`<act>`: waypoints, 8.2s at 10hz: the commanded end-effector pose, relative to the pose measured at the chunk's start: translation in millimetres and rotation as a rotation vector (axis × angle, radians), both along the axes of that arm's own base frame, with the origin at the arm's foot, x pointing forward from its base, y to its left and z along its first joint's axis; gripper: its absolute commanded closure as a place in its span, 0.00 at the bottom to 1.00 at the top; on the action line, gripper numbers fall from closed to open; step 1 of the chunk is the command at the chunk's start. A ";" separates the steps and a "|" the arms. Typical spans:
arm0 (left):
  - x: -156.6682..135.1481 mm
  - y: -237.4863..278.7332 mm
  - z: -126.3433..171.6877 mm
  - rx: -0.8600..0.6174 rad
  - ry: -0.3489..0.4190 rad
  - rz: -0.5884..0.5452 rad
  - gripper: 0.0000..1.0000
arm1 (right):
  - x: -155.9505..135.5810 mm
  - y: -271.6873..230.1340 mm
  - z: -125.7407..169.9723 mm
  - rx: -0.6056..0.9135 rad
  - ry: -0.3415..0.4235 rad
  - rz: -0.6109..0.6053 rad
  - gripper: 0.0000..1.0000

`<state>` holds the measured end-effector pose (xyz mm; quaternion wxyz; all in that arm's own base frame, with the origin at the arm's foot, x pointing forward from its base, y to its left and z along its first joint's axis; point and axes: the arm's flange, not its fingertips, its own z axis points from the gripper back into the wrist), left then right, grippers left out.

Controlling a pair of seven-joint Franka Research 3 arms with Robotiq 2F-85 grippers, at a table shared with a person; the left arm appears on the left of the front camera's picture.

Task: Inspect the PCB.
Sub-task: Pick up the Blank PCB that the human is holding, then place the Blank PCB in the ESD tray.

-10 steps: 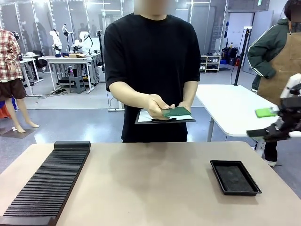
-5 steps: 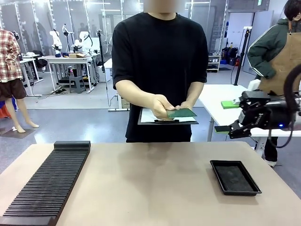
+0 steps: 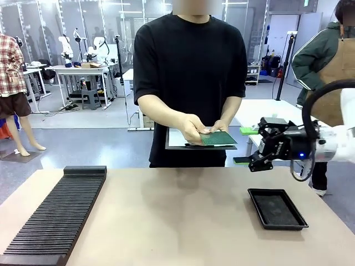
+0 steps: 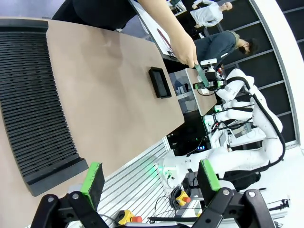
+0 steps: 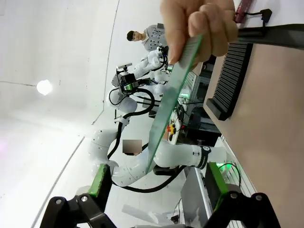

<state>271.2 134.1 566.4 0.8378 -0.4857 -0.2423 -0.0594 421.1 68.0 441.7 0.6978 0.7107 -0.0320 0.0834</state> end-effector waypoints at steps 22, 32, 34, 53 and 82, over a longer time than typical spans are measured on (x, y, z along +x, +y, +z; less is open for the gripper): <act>-0.8 -0.2 2.1 0.012 0.007 0.000 0.00 | 22.9 37.2 -8.0 -0.017 0.134 0.041 1.00; -0.8 -0.2 2.1 0.012 0.007 0.000 0.00 | 22.9 37.2 -8.0 -0.017 0.134 0.041 1.00; -0.8 -0.2 2.1 0.012 0.007 0.000 0.00 | 22.9 37.2 -8.0 -0.017 0.134 0.041 1.00; -0.8 -0.2 2.1 0.012 0.007 0.000 0.00 | 22.9 37.2 -8.0 -0.017 0.134 0.041 1.00; -0.8 -0.2 2.1 0.012 0.007 0.000 0.00 | 60.0 -61.5 -97.9 -1.187 0.133 -0.268 0.78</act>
